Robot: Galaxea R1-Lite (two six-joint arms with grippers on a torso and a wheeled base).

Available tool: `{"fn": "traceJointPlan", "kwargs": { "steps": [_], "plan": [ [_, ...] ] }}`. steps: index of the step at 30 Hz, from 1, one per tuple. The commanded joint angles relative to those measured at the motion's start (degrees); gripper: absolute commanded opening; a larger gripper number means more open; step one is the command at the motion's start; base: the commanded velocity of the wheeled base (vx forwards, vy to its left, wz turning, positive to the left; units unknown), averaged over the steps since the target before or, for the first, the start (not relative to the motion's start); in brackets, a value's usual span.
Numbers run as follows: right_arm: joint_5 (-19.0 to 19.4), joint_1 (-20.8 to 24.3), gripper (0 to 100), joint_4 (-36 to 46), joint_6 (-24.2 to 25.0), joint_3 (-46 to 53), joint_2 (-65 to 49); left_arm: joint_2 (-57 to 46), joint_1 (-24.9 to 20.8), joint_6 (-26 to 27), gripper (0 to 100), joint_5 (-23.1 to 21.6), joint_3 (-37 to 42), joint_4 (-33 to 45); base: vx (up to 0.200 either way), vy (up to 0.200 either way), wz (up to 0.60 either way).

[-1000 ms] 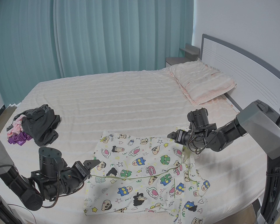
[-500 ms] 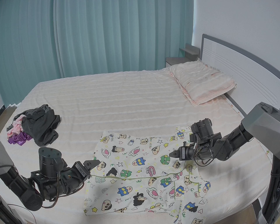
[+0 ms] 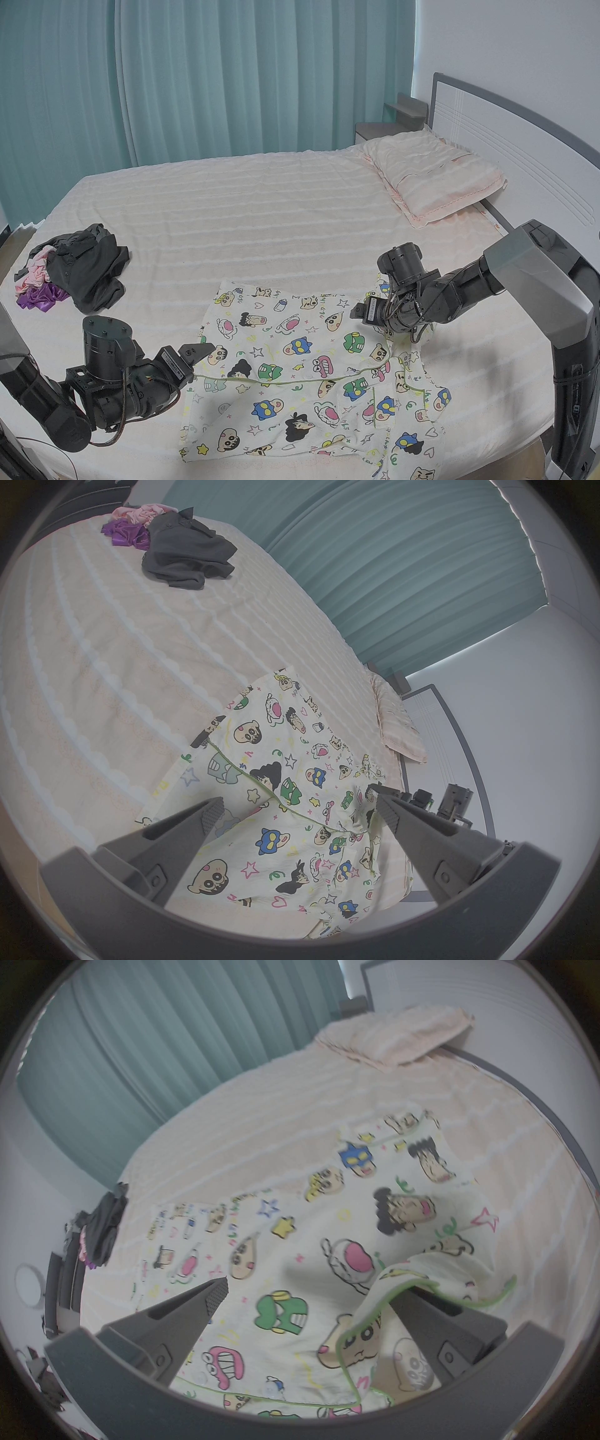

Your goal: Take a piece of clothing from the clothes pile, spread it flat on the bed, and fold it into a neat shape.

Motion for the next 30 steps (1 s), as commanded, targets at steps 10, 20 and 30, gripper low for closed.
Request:
{"fn": "traceJointPlan", "kwargs": {
  "steps": [10, 20, 30],
  "plan": [
    [0.7, -0.5, 100, 13.1, 13.2, -12.6, 7.3, 0.4, 0.0, 0.0, 100, -0.1, 0.0, 0.0, 0.0, 0.0, 0.0],
    [0.4, -0.6, 100, 14.6, 7.4, -3.7, -1.5, 0.3, -0.1, -0.1, 100, -0.1, 0.0, 0.0, 0.0, 0.0, 0.0],
    [0.5, -1.1, 100, 13.9, -0.2, 11.8, -11.5, 0.5, -1.4, -0.1, 100, -0.4, 0.6, 0.0, 0.0, 0.0, 0.0]
  ]
}}
